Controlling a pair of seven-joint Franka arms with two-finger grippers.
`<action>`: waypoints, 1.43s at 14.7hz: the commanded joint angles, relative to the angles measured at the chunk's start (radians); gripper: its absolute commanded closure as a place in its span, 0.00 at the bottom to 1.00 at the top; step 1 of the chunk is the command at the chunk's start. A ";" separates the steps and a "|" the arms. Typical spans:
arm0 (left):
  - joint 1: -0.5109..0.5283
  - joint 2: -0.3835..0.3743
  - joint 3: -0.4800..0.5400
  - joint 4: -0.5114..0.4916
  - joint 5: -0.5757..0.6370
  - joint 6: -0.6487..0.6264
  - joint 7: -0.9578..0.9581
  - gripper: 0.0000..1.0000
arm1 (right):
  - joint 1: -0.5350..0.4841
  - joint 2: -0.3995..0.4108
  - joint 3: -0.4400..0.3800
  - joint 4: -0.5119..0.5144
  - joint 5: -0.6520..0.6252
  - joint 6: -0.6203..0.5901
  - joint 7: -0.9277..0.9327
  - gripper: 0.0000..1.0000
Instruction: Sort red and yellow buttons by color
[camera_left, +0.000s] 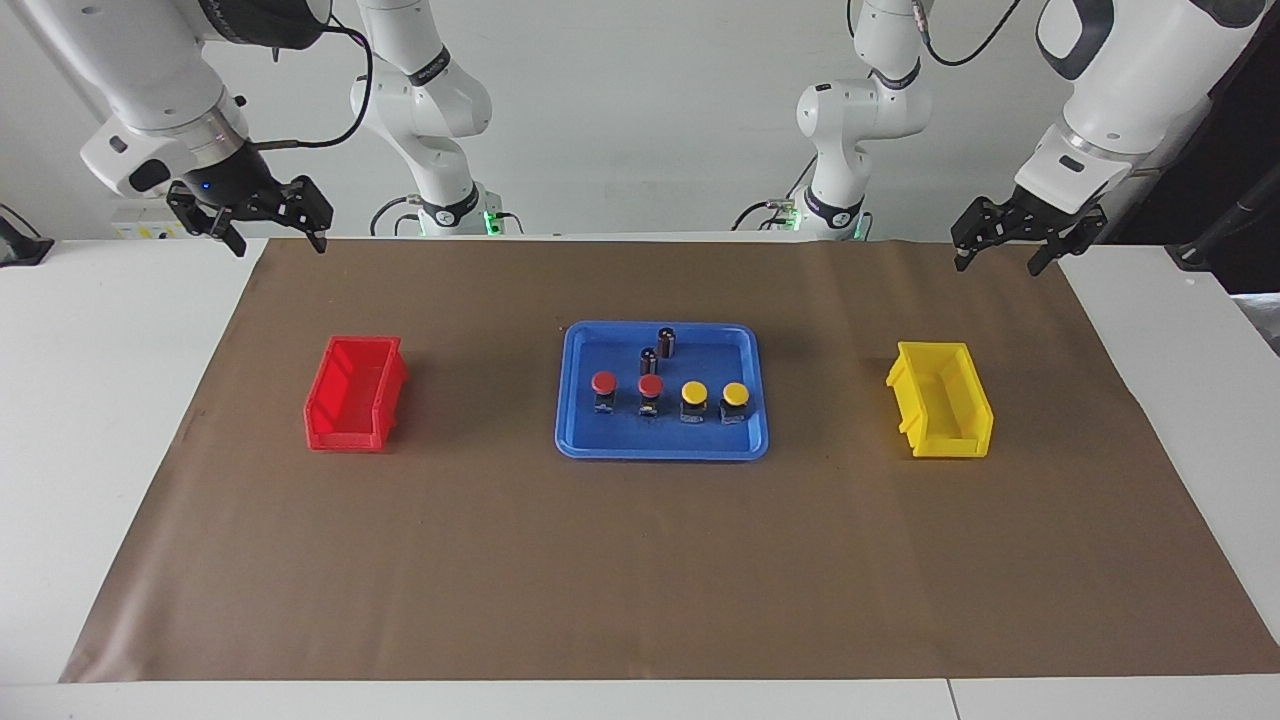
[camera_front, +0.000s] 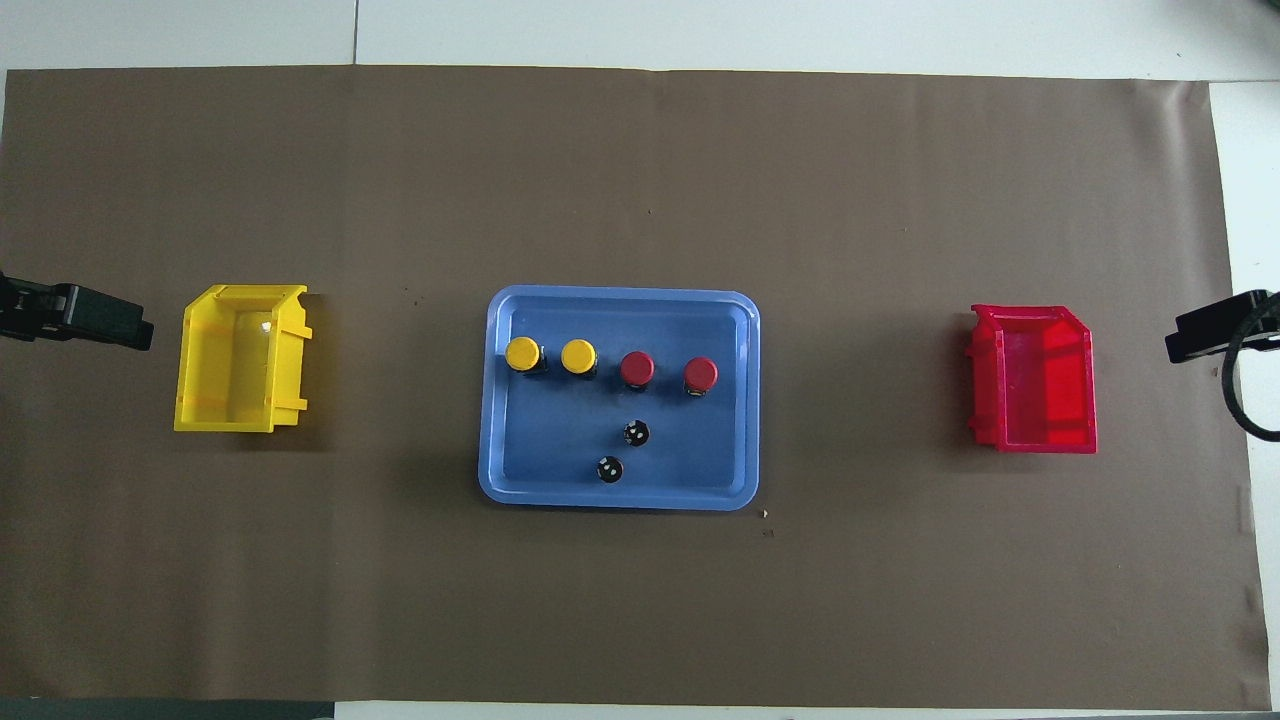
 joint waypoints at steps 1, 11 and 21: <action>0.012 -0.013 -0.003 -0.001 -0.017 -0.018 0.014 0.00 | -0.008 -0.020 0.002 -0.023 0.005 0.009 -0.009 0.00; 0.012 -0.013 -0.003 -0.001 -0.017 -0.020 0.014 0.00 | 0.070 -0.009 0.002 -0.021 0.002 0.057 0.000 0.00; 0.012 -0.013 -0.003 -0.001 -0.017 -0.018 0.014 0.00 | 0.416 0.322 0.019 0.090 0.061 0.382 0.534 0.00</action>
